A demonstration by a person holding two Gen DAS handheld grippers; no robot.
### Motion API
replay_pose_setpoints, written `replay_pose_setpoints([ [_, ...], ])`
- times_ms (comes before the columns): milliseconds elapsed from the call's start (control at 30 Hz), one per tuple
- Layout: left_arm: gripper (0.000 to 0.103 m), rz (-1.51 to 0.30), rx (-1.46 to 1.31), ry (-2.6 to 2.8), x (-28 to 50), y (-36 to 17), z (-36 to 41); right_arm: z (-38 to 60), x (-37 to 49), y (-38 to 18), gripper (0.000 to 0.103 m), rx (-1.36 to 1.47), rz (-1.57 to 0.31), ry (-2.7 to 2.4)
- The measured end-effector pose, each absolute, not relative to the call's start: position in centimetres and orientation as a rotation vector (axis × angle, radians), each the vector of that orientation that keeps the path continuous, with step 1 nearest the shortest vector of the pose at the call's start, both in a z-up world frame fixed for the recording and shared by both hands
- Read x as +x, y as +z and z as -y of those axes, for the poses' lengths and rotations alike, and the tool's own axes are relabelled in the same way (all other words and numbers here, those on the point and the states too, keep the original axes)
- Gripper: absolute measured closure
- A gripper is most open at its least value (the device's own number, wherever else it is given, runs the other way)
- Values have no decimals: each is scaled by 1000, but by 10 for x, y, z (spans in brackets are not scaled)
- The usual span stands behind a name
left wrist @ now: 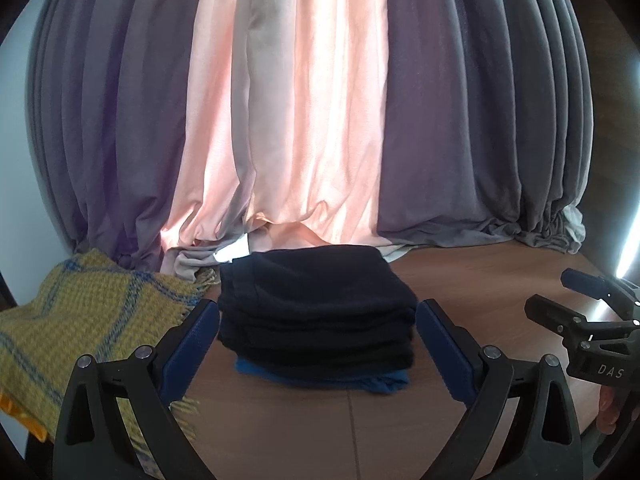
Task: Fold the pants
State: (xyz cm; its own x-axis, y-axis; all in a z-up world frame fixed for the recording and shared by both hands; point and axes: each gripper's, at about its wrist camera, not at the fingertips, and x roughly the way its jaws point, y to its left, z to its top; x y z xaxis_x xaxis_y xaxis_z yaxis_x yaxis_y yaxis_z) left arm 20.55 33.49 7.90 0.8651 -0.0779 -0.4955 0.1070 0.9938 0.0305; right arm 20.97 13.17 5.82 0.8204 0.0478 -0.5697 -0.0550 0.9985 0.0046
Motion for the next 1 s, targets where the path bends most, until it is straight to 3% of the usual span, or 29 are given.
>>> replay_pose_setpoints([
  [1000, 3, -492, 63, -100, 69, 88, -264, -68, 69, 81, 19, 25, -568, 75],
])
